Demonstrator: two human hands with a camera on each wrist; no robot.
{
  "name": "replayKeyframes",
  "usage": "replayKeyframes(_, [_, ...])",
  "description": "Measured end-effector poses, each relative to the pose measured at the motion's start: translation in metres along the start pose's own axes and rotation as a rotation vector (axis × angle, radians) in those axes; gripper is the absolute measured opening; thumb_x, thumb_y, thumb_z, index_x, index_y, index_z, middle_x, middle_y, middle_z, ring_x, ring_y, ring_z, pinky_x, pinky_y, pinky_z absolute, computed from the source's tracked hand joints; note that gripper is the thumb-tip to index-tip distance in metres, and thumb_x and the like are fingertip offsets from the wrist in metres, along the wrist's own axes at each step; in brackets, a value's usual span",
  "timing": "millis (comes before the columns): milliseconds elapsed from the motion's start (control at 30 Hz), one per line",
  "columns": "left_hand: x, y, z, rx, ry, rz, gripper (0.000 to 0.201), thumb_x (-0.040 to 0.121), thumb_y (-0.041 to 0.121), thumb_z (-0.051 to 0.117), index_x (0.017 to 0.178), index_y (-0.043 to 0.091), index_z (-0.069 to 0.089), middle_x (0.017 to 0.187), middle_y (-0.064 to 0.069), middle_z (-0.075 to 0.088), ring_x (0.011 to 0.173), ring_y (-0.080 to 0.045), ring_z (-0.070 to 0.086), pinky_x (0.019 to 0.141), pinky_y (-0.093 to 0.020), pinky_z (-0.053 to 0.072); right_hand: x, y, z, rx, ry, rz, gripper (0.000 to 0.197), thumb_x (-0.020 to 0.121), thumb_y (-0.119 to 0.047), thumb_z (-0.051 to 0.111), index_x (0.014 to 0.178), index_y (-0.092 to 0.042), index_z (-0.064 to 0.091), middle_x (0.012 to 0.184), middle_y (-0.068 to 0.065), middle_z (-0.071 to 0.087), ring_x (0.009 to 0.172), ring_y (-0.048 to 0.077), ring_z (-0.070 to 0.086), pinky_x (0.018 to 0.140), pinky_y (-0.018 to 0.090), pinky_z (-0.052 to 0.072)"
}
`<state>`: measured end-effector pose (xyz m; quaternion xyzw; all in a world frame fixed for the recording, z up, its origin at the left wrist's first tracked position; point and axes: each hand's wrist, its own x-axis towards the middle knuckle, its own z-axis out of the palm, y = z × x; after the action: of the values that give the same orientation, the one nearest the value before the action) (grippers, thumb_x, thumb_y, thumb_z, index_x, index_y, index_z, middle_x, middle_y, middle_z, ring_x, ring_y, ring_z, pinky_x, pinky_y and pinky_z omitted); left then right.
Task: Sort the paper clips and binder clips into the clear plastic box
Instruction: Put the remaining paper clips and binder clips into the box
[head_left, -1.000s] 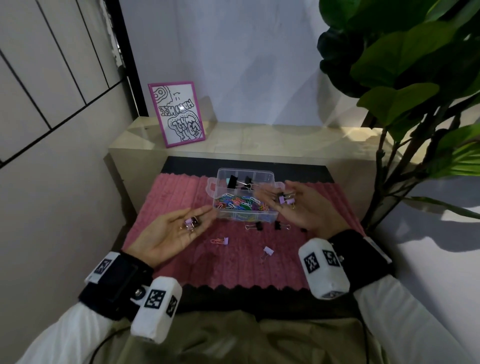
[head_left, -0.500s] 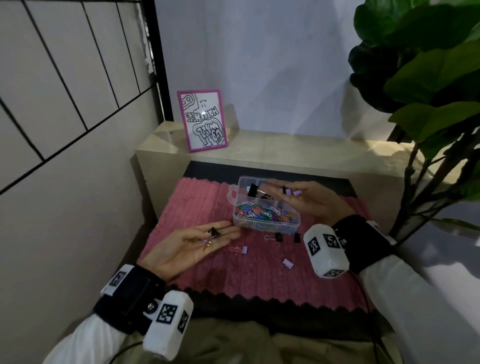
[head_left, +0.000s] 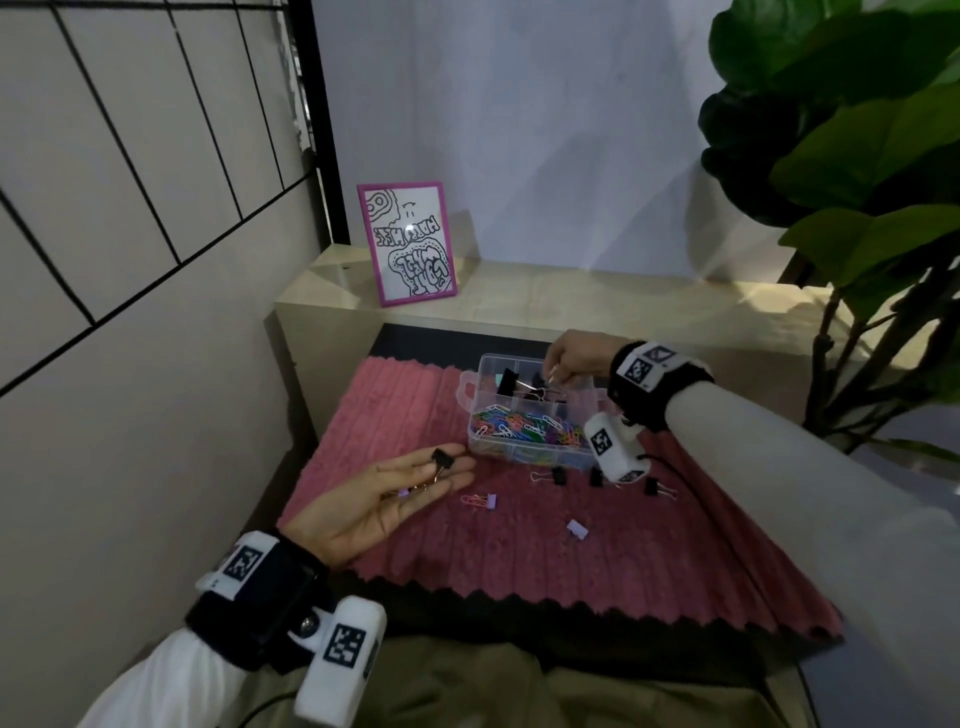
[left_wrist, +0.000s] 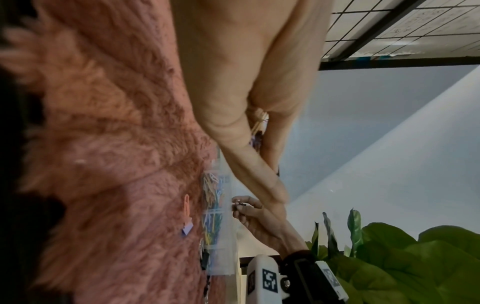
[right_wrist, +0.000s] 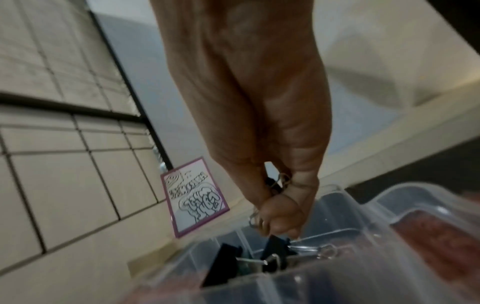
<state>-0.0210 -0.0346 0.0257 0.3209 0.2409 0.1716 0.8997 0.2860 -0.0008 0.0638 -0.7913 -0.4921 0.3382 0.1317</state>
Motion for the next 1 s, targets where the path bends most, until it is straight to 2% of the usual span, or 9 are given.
replayKeyframes(100, [0.002,0.006,-0.002,-0.102,-0.003,-0.037,0.068,0.052,0.015,0.087,0.111,-0.007,0.061,0.123,-0.026,0.058,0.112,-0.029,0.060,0.083,-0.028,0.056,-0.005,0.005,0.003,-0.281,-0.014,-0.096,0.028,0.078,0.006,0.060,0.104,-0.003,0.067,0.108,0.012,0.066,0.101,0.025,0.062,0.091,0.037,0.052])
replayKeyframes(200, [0.004,0.016,-0.006,-0.220,0.002,-0.081,0.063,0.072,0.020,0.072,0.121,-0.012,0.050,0.128,-0.030,0.051,0.115,-0.033,0.057,0.086,-0.034,0.056,-0.024,0.006,0.000,-0.351,0.130,-0.216,0.029,0.081,0.006,0.054,0.105,-0.006,0.066,0.113,0.011,0.064,0.098,0.021,0.059,0.076,0.027,0.046])
replayKeyframes(333, [0.012,0.024,0.000,-0.137,0.026,-0.126,0.050,0.074,0.002,0.063,0.120,-0.013,0.050,0.125,-0.031,0.053,0.112,-0.033,0.059,0.085,-0.034,0.056,-0.060,0.025,-0.006,-0.221,0.351,-0.348,0.026,0.085,0.005,0.050,0.103,-0.003,0.067,0.102,0.008,0.067,0.085,0.013,0.055,0.060,0.006,0.036])
replayKeyframes(433, [0.026,0.026,0.010,0.065,0.120,-0.179,0.027,0.083,0.006,0.050,0.102,-0.009,0.063,0.098,-0.019,0.066,0.077,-0.019,0.069,0.065,-0.021,0.058,-0.097,0.069,0.000,-0.048,0.457,-0.406,0.012,0.083,0.000,0.060,0.089,-0.005,0.069,0.091,0.010,0.071,0.081,0.016,0.062,0.070,0.006,0.043])
replayKeyframes(500, [0.033,0.029,0.025,0.316,0.134,-0.257,0.021,0.089,0.011,0.043,0.088,0.001,0.062,0.075,-0.007,0.057,0.048,-0.004,0.051,0.041,-0.010,0.044,-0.115,0.106,0.008,-0.013,0.472,-0.302,0.008,0.083,-0.007,0.063,0.085,-0.011,0.069,0.091,0.009,0.070,0.086,0.021,0.064,0.078,0.025,0.047])
replayKeyframes(567, [0.045,0.038,0.039,0.703,0.105,-0.288,0.023,0.095,0.011,0.038,0.080,0.005,0.054,0.065,-0.001,0.049,0.039,-0.001,0.037,0.032,-0.009,0.029,-0.126,0.134,0.018,-0.007,0.411,-0.161,0.008,0.084,-0.008,0.063,0.090,-0.010,0.069,0.096,0.009,0.068,0.089,0.021,0.061,0.079,0.029,0.044])
replayKeyframes(733, [0.100,0.076,0.059,1.910,0.247,-0.064,0.020,0.090,0.015,0.046,0.093,0.003,0.062,0.079,-0.010,0.057,0.064,-0.021,0.054,0.053,-0.023,0.039,-0.137,0.134,0.034,-0.091,0.239,-0.127,0.013,0.084,-0.022,0.066,0.077,-0.017,0.056,0.080,-0.004,0.057,0.078,0.013,0.053,0.058,0.009,0.035])
replayKeyframes(900, [0.142,0.079,0.064,1.515,0.187,-0.143,0.021,0.090,0.001,0.048,0.070,0.005,0.055,0.065,-0.006,0.050,0.036,-0.003,0.047,0.039,-0.013,0.039,-0.127,0.121,0.047,-0.191,0.076,-0.166,0.023,0.079,-0.023,0.071,0.084,-0.018,0.049,0.084,-0.007,0.049,0.083,0.010,0.046,0.063,0.017,0.033])
replayKeyframes(1000, [0.154,0.082,0.068,1.506,0.184,-0.112,0.009,0.086,0.002,0.054,0.078,0.002,0.059,0.070,-0.007,0.055,0.054,-0.010,0.054,0.052,-0.015,0.048,-0.124,0.124,0.044,-0.027,0.067,-0.106,0.017,0.081,-0.011,0.068,0.073,-0.018,0.054,0.073,-0.007,0.053,0.066,0.005,0.050,0.053,0.007,0.042])
